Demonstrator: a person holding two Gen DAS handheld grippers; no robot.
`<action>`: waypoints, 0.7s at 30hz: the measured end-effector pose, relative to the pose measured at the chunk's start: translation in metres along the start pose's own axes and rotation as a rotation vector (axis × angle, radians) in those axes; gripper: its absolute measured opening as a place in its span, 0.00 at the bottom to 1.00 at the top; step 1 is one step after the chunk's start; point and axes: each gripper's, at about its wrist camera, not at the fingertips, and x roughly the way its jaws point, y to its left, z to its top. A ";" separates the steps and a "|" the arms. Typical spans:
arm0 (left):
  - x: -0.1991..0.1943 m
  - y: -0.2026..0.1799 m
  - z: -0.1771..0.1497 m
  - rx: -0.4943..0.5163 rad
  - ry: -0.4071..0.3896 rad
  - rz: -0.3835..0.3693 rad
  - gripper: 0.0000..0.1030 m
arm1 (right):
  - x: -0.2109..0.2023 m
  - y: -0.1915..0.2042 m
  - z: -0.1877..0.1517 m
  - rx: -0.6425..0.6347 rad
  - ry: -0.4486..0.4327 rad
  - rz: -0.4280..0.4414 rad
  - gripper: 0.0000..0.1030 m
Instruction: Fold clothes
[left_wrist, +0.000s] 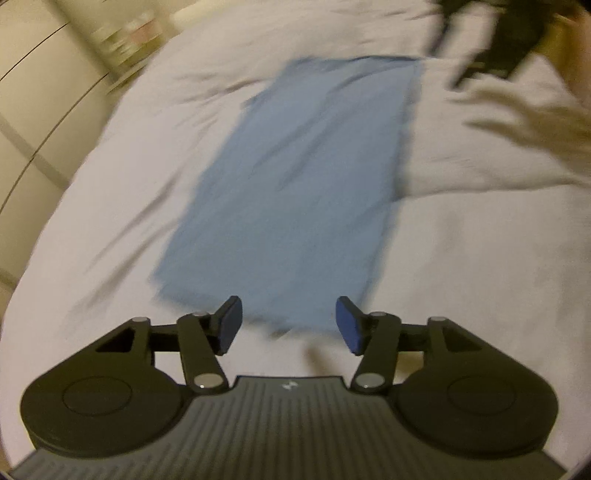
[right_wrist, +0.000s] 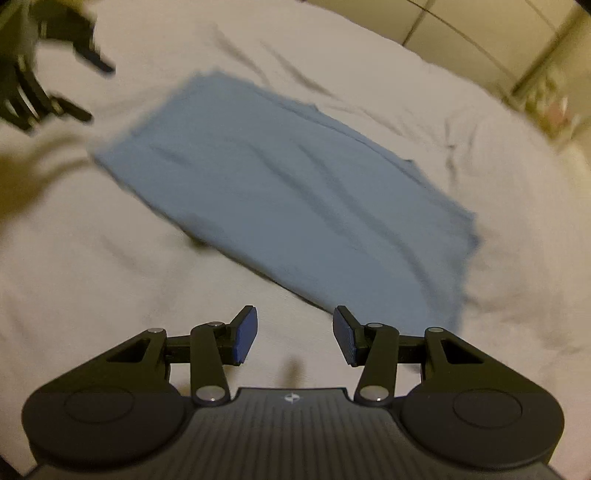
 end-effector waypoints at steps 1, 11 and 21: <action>0.007 -0.014 0.009 0.030 0.000 -0.020 0.51 | 0.005 -0.005 -0.008 -0.060 0.007 -0.031 0.49; 0.085 -0.072 0.044 0.107 0.107 0.118 0.47 | 0.097 -0.058 -0.074 -0.504 -0.046 -0.102 0.48; 0.101 -0.061 0.045 0.119 0.207 0.261 0.03 | 0.130 -0.084 -0.089 -0.682 -0.156 -0.150 0.00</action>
